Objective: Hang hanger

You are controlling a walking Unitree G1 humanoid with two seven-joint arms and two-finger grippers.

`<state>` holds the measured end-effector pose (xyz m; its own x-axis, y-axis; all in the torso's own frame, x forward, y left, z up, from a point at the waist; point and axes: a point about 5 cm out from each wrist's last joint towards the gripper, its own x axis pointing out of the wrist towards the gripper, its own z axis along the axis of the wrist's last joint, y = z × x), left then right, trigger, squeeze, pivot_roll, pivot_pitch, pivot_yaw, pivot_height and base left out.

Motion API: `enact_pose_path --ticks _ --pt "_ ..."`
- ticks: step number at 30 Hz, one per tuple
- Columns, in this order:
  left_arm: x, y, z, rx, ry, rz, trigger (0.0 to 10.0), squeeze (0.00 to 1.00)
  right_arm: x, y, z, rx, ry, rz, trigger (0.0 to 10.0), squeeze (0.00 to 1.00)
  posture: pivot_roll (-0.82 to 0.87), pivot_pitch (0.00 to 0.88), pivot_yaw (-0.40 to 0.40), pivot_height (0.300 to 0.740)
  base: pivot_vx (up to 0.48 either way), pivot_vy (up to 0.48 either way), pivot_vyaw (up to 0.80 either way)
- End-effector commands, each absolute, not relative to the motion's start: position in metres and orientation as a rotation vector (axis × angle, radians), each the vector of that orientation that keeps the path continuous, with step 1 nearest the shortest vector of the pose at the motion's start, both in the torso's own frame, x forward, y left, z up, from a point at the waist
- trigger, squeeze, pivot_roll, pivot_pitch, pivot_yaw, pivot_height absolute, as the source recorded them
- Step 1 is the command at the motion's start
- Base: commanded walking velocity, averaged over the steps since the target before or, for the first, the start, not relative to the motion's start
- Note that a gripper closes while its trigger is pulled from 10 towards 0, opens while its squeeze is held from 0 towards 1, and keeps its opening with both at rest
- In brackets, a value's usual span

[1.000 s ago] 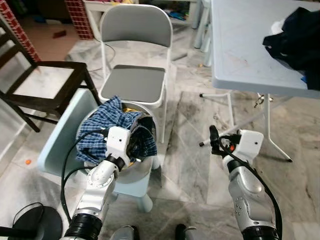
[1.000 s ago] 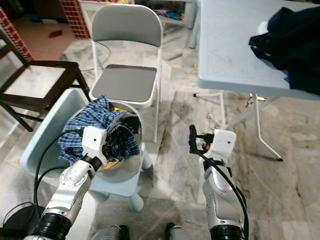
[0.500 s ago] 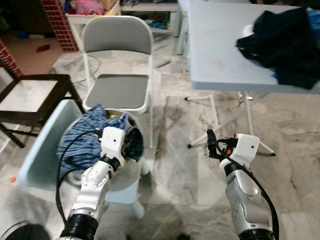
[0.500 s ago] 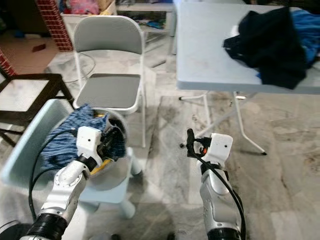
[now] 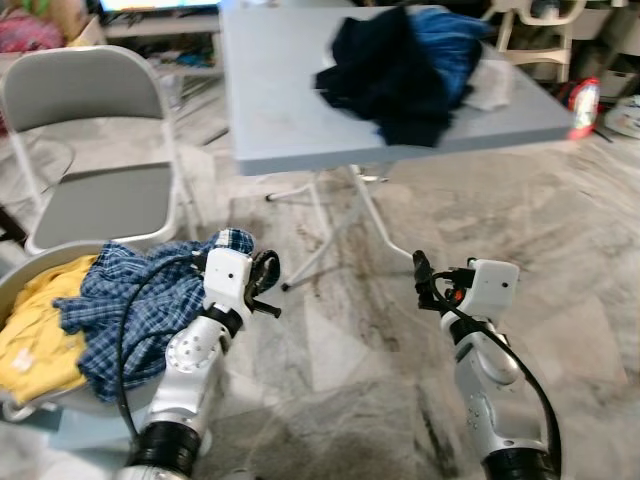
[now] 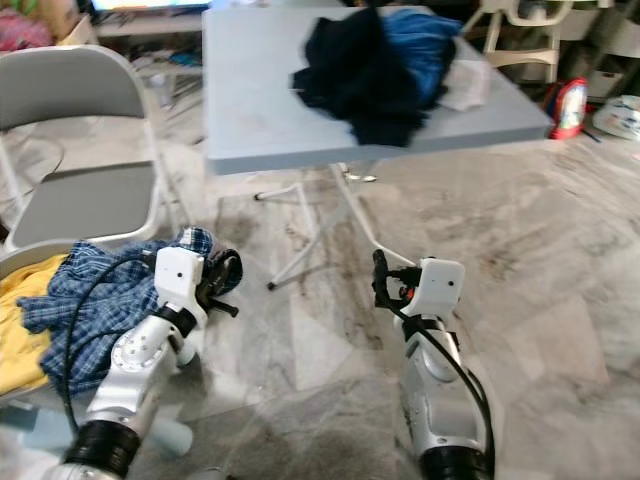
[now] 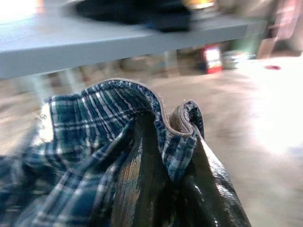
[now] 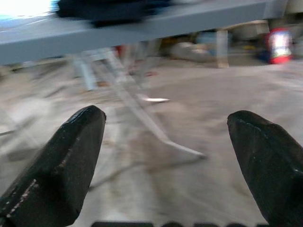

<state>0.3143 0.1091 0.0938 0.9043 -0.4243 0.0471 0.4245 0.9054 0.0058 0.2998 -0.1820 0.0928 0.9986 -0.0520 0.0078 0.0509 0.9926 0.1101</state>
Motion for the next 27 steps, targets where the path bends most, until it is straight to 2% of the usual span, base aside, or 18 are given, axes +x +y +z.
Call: enact_pose_path --ticks 1,10,22,27 --pt "0.317 0.117 0.096 0.017 -0.054 -0.43 10.0 0.0 0.299 -0.178 0.093 0.12 -0.016 -0.047 10.0 0.0 0.05 0.132 0.005 0.74 0.0 -0.345 -0.64" --pt "0.322 0.109 0.099 0.015 -0.056 -0.459 10.0 0.0 0.293 -0.185 0.093 0.109 -0.015 -0.077 10.0 0.0 0.02 0.143 0.013 0.74 0.0 -0.331 -0.61" --pt "0.329 0.113 0.096 -0.024 -0.019 -0.429 10.0 0.0 0.285 -0.193 0.092 0.096 -0.004 -0.098 10.0 0.0 0.0 0.163 0.006 0.74 0.0 0.0 -0.48" --pt "0.329 0.117 0.095 -0.027 -0.027 -0.428 10.0 0.0 0.283 -0.194 0.091 0.088 0.004 -0.096 10.0 0.0 0.0 0.166 0.001 0.74 0.0 0.437 -0.57"
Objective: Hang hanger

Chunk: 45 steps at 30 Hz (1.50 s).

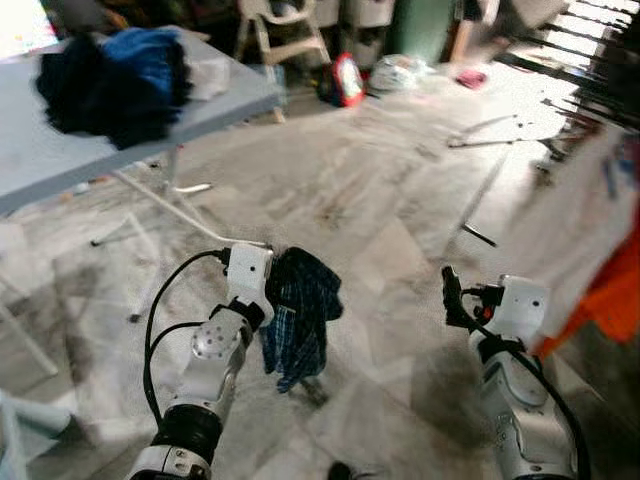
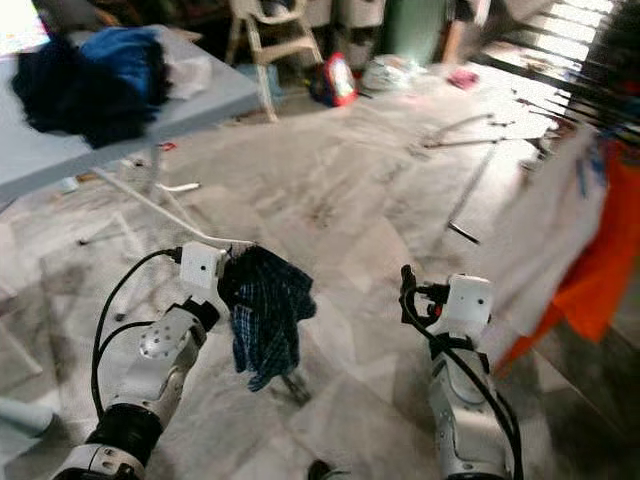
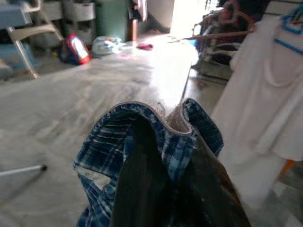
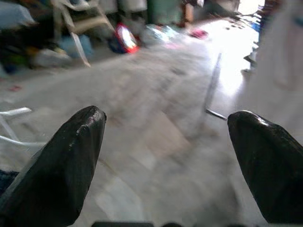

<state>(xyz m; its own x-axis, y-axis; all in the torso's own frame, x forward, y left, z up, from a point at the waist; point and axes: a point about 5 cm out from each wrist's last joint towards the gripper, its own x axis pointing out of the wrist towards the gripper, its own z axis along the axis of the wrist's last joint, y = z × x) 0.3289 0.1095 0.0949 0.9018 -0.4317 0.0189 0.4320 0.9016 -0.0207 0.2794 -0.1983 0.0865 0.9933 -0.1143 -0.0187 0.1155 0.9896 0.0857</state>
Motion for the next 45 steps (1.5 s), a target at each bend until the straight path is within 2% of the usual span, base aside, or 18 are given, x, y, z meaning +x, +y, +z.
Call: enact_pose_path --ticks 1,34,45 --pt "0.329 0.117 0.095 -0.036 -0.03 -0.432 10.0 0.0 0.283 -0.194 0.092 0.087 0.004 -0.096 10.0 0.0 0.0 0.166 0.001 0.74 0.0 0.439 -0.65" --pt "0.33 0.115 0.09 -0.022 -0.003 -0.437 10.0 0.0 0.279 -0.192 0.091 0.086 0.008 -0.102 10.0 0.0 -0.01 0.166 0.015 0.74 0.0 0.461 -0.61" --pt "0.323 0.127 0.077 -0.04 0.009 -0.394 10.0 0.0 0.281 -0.186 0.093 0.083 0.001 -0.074 10.0 0.0 0.0 0.165 0.013 0.74 0.0 0.031 0.0"
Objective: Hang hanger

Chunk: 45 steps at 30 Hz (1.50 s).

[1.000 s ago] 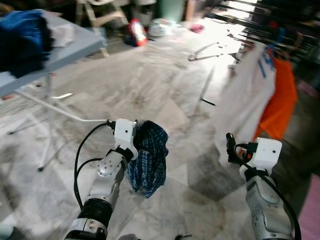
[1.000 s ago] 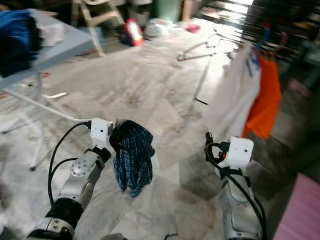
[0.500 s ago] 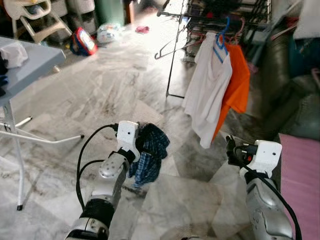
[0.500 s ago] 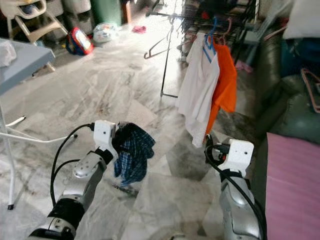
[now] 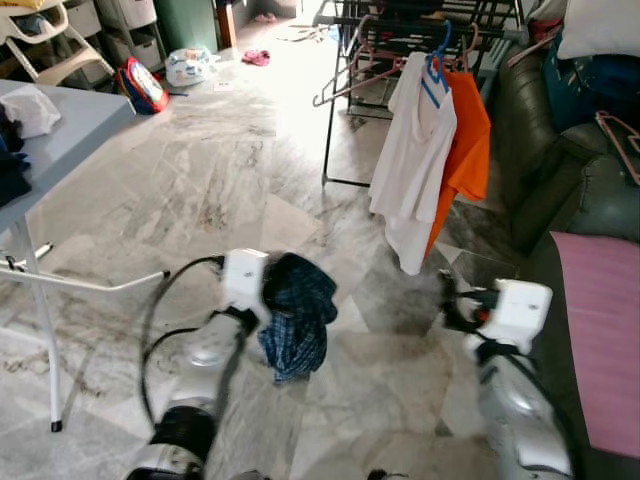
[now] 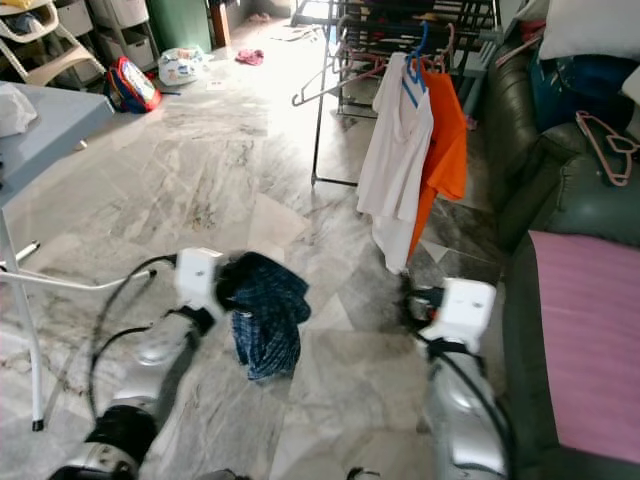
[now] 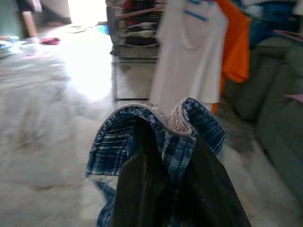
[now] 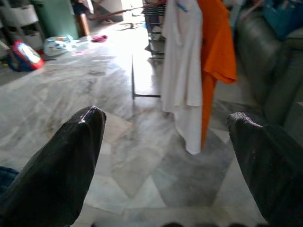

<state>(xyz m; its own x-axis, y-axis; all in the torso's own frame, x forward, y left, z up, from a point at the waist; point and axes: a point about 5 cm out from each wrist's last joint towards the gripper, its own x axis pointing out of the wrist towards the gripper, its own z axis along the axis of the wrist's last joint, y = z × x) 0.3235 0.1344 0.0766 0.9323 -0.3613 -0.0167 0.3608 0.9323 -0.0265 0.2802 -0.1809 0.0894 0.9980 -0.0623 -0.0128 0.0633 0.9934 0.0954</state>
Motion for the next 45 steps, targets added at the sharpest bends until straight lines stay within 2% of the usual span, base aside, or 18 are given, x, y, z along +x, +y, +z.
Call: enact_pose_path --ticks 1,7,16,30,45 --pt "0.323 0.127 0.078 -0.039 0.006 -0.395 10.0 0.0 0.281 -0.186 0.092 0.083 0.001 -0.073 10.0 0.0 0.0 0.166 0.012 0.74 0.0 0.0 0.0" --pt "0.324 0.127 0.079 -0.044 0.001 -0.398 10.0 0.0 0.282 -0.183 0.093 0.08 0.0 -0.063 10.0 0.0 0.0 0.167 0.012 0.74 0.291 0.0 0.0" --pt "0.323 0.124 0.077 -0.05 0.001 -0.409 10.0 0.0 0.282 -0.184 0.093 0.074 -0.002 -0.063 10.0 0.0 -0.01 0.167 0.012 0.74 0.377 0.0 -0.51" --pt "0.323 0.119 0.076 -0.062 0.007 -0.421 10.0 0.0 0.28 -0.188 0.093 0.065 -0.002 -0.068 10.0 0.0 -0.02 0.173 0.013 0.74 0.334 0.341 0.0" --pt "0.323 0.11 0.076 -0.055 0.012 -0.476 10.0 0.0 0.275 -0.194 0.099 0.039 -0.021 -0.089 10.0 0.0 -0.05 0.2 0.024 0.74 0.176 0.417 0.0"
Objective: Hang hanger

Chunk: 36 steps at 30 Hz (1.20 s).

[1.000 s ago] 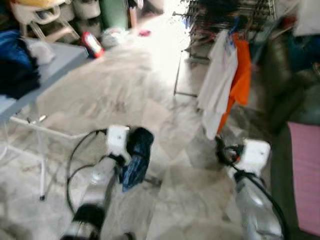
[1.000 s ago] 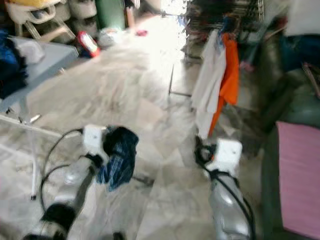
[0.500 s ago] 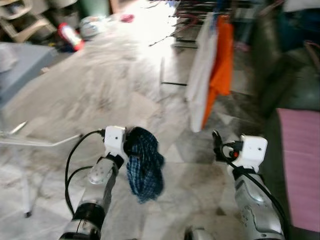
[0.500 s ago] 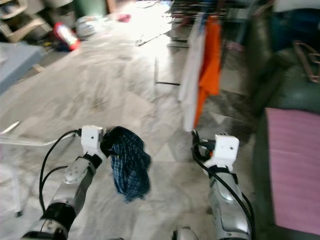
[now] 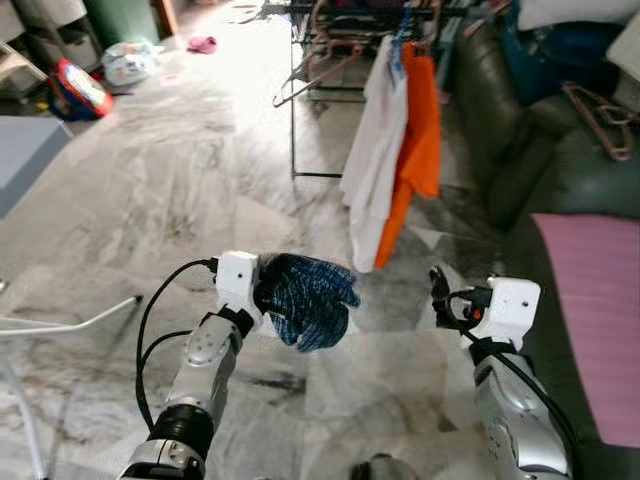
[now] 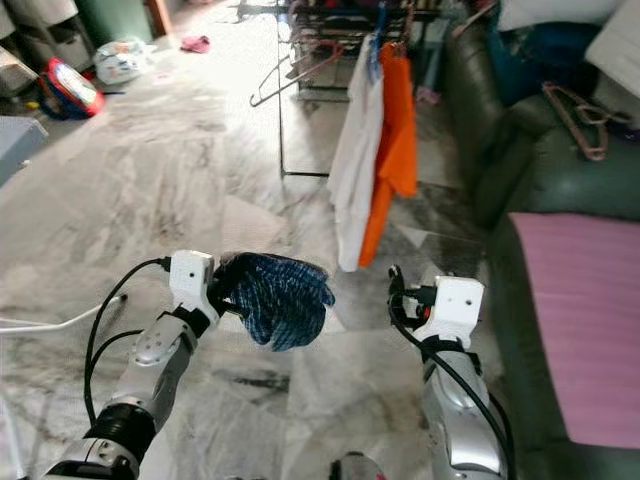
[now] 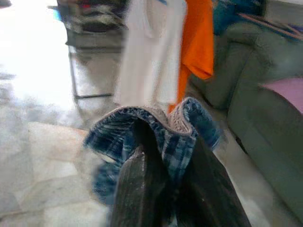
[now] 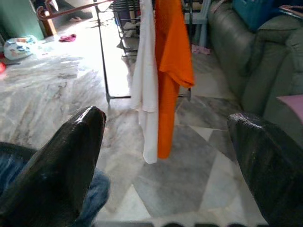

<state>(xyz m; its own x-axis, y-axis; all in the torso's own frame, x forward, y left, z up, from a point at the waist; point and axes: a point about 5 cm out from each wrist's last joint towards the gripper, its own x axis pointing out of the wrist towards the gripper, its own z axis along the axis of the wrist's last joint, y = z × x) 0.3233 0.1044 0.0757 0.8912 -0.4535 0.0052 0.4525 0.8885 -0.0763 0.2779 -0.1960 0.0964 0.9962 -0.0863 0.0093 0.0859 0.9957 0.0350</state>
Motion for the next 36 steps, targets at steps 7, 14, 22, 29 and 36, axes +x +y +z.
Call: enact_pose_path --ticks 7,14,22,29,36 --pt "0.324 0.112 0.073 -0.057 0.024 -0.469 10.0 0.0 0.274 -0.198 0.096 0.033 -0.015 -0.103 10.0 0.0 -0.06 0.178 0.022 0.74 0.242 0.416 0.0" --pt "0.323 0.107 0.069 -0.049 0.041 -0.469 10.0 0.0 0.277 -0.195 0.099 0.028 -0.027 -0.086 10.0 0.0 -0.05 0.155 0.014 0.74 0.171 0.416 0.0" --pt "0.322 0.129 0.069 -0.049 -0.006 -0.319 10.0 0.0 0.288 -0.177 0.106 -0.02 -0.064 -0.027 10.0 0.0 -0.01 0.096 -0.038 0.74 0.125 0.205 0.0" --pt "0.319 0.143 0.083 -0.076 -0.09 -0.207 10.0 0.0 0.29 -0.182 0.133 -0.087 -0.171 -0.038 10.0 0.0 0.0 0.12 -0.041 0.74 0.0 0.0 0.0" --pt "0.312 0.147 0.074 -0.072 -0.069 -0.248 10.0 0.0 0.288 -0.182 0.12 -0.076 -0.129 -0.054 10.0 0.0 0.03 0.133 -0.025 0.74 0.0 0.0 0.0"
